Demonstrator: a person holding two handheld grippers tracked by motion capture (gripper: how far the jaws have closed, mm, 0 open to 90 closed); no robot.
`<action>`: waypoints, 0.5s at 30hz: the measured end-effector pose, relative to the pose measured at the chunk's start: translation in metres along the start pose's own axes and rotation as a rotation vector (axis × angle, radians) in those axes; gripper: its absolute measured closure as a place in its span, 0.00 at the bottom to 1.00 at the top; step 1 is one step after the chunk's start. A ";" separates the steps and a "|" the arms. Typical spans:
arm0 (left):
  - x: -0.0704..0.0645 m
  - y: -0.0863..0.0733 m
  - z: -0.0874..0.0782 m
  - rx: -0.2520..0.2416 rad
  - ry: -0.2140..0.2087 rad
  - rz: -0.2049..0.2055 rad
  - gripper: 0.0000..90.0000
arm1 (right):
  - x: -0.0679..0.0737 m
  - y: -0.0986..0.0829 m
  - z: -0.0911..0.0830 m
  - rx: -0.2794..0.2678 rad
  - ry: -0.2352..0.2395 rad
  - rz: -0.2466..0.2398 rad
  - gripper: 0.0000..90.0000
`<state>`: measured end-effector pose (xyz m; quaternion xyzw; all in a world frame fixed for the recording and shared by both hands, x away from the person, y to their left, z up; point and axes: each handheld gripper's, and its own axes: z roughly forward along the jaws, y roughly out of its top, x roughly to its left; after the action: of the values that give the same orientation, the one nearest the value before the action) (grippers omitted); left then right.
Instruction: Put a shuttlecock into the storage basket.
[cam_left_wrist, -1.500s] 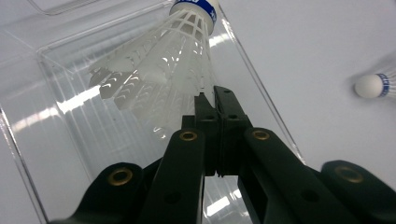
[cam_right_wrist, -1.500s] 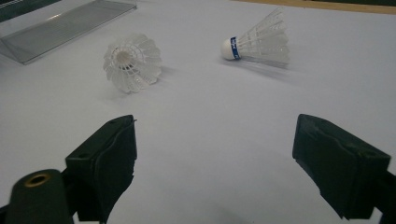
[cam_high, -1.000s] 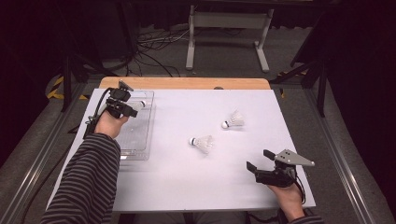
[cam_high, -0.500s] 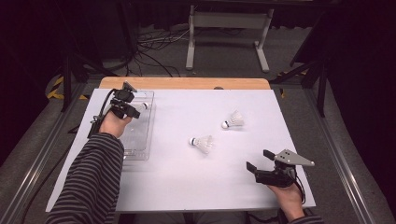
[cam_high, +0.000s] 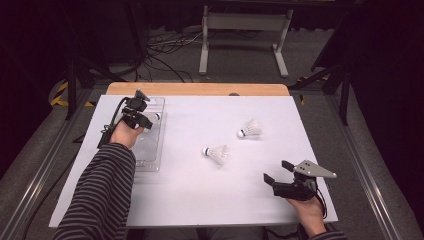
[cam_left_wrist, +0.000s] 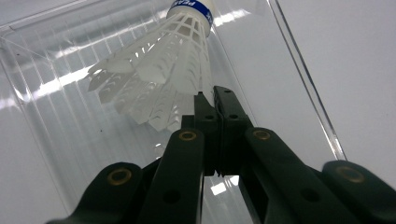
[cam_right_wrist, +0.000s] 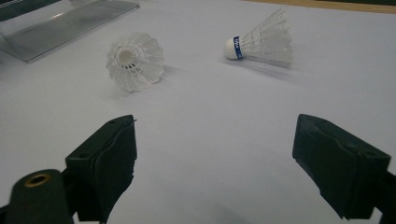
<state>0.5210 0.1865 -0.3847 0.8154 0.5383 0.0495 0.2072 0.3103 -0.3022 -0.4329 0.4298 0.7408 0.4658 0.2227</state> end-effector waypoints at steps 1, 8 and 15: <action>0.000 0.000 0.001 0.000 -0.002 -0.002 0.99 | 0.000 0.000 0.000 0.000 0.000 0.000 0.16; 0.000 -0.001 0.002 0.005 -0.008 -0.001 0.90 | 0.000 0.000 0.000 -0.001 0.001 0.001 0.16; 0.001 -0.006 -0.001 -0.013 -0.015 -0.014 0.70 | 0.000 0.000 0.000 -0.001 0.002 0.001 0.16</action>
<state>0.5161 0.1898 -0.3860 0.8106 0.5422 0.0454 0.2168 0.3103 -0.3022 -0.4328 0.4298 0.7406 0.4664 0.2220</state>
